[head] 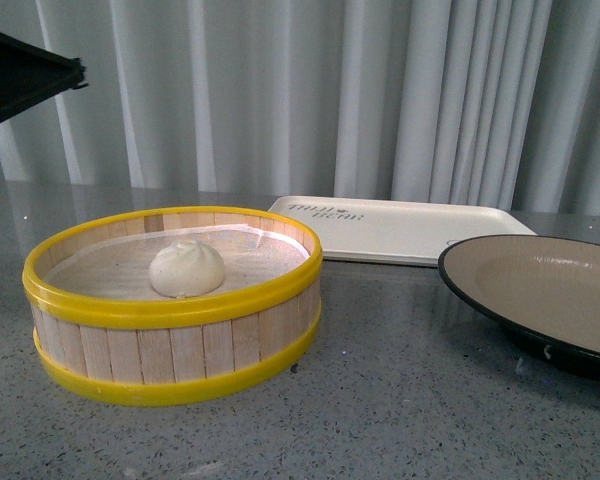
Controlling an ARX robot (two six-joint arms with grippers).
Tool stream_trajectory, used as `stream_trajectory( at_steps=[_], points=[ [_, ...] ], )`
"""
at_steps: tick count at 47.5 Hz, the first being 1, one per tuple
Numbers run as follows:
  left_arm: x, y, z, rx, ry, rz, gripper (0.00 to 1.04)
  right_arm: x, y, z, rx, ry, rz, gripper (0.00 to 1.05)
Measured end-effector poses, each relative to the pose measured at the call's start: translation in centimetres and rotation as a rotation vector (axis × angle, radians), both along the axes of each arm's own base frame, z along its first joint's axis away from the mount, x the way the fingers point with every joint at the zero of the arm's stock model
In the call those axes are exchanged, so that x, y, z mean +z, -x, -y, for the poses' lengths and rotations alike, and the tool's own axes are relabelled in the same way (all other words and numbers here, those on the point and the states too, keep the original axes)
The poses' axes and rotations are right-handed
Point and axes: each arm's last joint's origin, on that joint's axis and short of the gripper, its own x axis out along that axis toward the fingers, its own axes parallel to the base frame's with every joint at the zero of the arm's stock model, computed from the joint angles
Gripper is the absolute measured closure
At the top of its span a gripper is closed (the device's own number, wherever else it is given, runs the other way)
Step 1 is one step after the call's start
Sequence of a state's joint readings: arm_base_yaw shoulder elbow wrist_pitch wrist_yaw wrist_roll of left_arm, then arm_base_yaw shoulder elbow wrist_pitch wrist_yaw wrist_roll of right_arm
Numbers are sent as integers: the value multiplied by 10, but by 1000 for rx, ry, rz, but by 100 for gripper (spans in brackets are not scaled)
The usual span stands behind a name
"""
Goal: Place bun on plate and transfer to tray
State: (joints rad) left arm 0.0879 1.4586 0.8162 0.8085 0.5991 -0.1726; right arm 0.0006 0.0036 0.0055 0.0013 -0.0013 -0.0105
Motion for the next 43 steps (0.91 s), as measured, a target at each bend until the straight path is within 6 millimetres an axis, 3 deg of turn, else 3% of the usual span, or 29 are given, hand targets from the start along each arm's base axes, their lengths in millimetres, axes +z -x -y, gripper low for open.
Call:
stream_trajectory(
  at_steps=[10,17,26,43],
  points=[
    [21,-14,30,-108,-143,-110,7,0,0,0,0,0,0,8],
    [22,-16,46,-114,-218,-222,7,0,0,0,0,0,0,8],
    [16,-29,66,-2,-341,-300,7,0,0,0,0,0,0,8],
    [2,-42,72,90,-460,-301,7,0,0,0,0,0,0,8]
  ],
)
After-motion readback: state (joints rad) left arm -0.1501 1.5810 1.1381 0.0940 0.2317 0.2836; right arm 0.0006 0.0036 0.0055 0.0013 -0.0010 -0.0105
